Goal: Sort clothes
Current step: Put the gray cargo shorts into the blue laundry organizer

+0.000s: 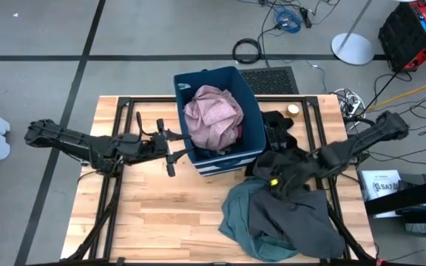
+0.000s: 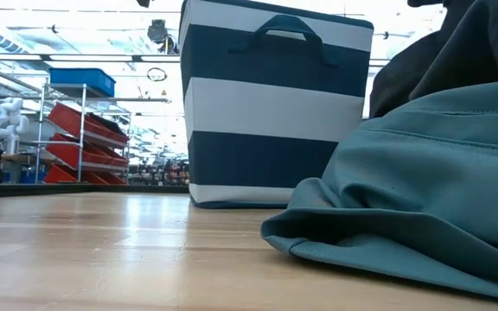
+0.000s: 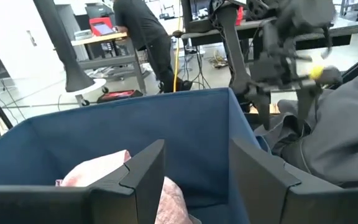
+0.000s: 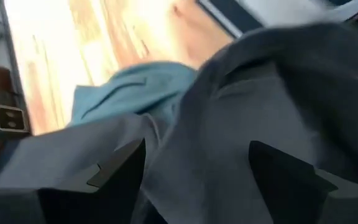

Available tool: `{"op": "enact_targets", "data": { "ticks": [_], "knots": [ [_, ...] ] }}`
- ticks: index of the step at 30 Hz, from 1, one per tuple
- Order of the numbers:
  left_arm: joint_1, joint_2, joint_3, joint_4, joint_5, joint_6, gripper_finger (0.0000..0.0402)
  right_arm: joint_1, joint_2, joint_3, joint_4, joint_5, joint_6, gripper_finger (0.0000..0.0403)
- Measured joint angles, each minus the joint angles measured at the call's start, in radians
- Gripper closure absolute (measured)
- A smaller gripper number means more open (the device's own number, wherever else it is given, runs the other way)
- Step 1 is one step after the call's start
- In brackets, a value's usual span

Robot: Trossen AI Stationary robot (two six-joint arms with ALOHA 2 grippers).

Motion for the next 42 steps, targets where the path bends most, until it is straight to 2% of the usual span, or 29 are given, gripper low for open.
{"op": "enact_targets", "data": {
  "ticks": [4,7,10,12,17,18,21,25,29,32,38,42],
  "knots": [
    [0.000,0.000,0.000,0.000,0.001,0.001,0.0214,0.018,0.115,0.000,0.048,-0.021,0.009,0.0129],
    [0.000,0.000,0.001,0.000,0.001,0.005,0.0214,0.015,0.183,0.000,0.020,-0.028,0.070,0.0131],
    [0.000,0.000,0.001,0.001,0.001,0.005,0.0214,0.018,0.223,0.001,-0.035,-0.034,0.104,0.0158],
    [0.000,0.000,0.001,0.001,0.001,0.005,0.0214,0.023,0.228,0.001,-0.081,-0.031,0.115,0.0198],
    [0.000,0.000,0.001,0.000,0.005,0.003,0.0214,0.023,0.216,0.001,-0.122,-0.020,0.087,0.0367],
    [-0.001,0.000,0.001,0.000,0.008,0.003,0.0214,0.023,0.210,0.005,-0.127,-0.011,0.077,0.0382],
    [-0.001,0.000,0.001,0.000,0.012,0.003,0.0214,0.024,0.200,0.074,-0.180,0.011,0.058,0.0388],
    [-0.001,0.000,0.001,0.000,0.012,0.004,0.0214,0.035,0.196,0.259,-0.311,0.048,-0.001,0.0397],
    [-0.001,0.000,0.001,-0.001,0.012,0.009,0.0214,0.069,0.196,0.481,-0.407,0.155,-0.083,0.0398],
    [-0.001,0.000,0.001,-0.001,0.016,0.010,0.0214,0.098,0.195,0.631,-0.426,0.273,-0.167,0.0399],
    [-0.001,0.000,0.002,0.067,0.218,0.049,0.0214,0.142,0.195,0.849,-0.369,0.432,-0.411,0.0401],
    [-0.002,0.000,0.002,0.127,0.301,0.062,0.0214,0.141,0.194,0.935,-0.293,0.459,-0.598,0.0401]
  ]
}}
